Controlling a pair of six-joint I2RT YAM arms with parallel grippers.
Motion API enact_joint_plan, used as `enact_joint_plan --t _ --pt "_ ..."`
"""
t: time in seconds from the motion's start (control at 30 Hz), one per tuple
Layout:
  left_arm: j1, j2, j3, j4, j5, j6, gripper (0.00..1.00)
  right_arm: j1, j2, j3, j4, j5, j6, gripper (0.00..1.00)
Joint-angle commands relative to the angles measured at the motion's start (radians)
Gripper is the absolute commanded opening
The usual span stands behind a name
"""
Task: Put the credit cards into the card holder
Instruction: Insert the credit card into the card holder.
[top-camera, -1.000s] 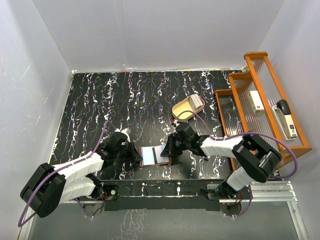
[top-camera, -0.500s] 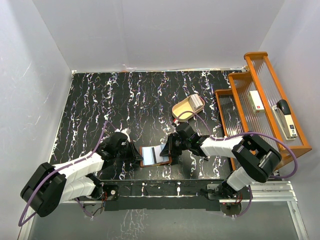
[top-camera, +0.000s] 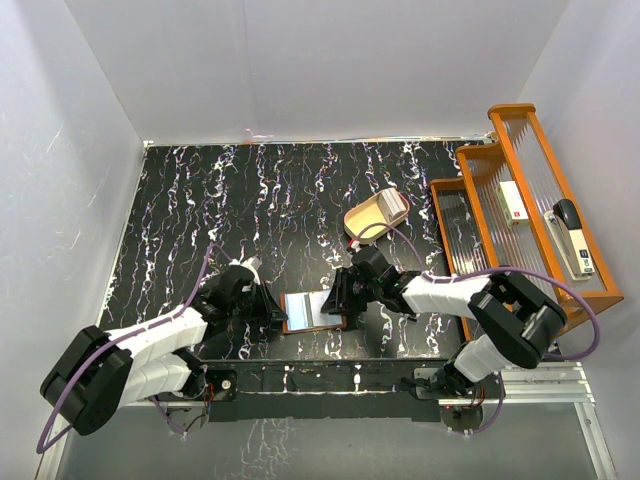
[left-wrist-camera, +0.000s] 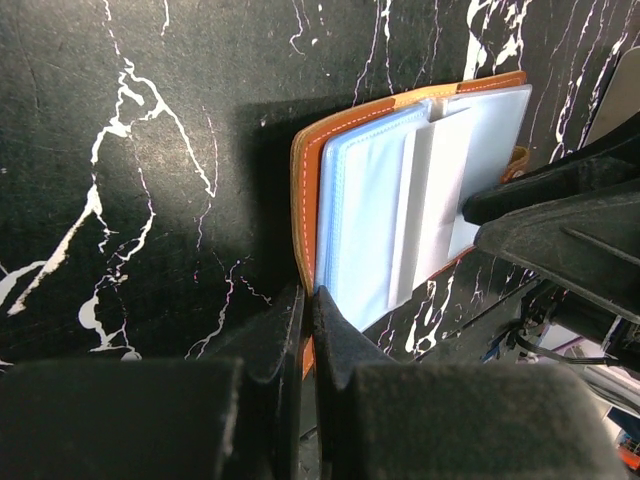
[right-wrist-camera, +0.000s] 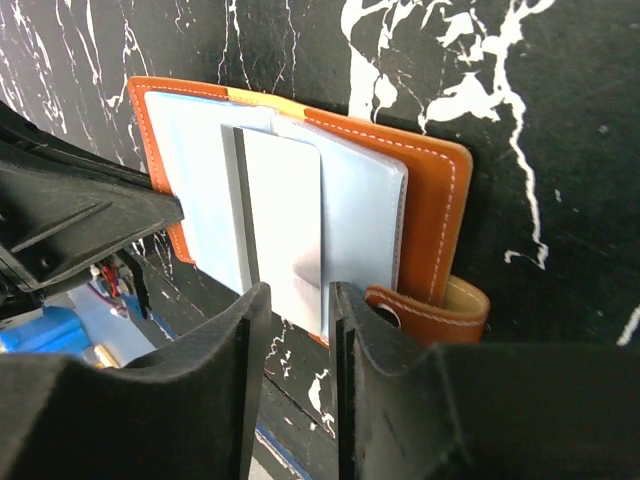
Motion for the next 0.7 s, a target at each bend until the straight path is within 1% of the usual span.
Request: enact_joint_plan --t 0.0,0.13,0.33,0.67 --pt "-0.004 -0.033 -0.009 -0.018 0.002 -0.002 0.00 0.003 -0.081 0.033 -0.090 0.089 -0.045 0.31" --pt "-0.004 -0.030 -0.004 -0.013 0.006 -0.002 0.00 0.002 -0.085 0.043 -0.105 0.076 -0.077 0.33" --pt "-0.004 -0.014 -0.006 0.003 0.019 -0.004 0.00 0.004 -0.048 0.046 -0.056 0.026 -0.070 0.35" --pt "-0.004 0.013 -0.011 0.049 0.052 -0.012 0.00 0.014 0.006 0.067 -0.006 0.008 -0.064 0.41"
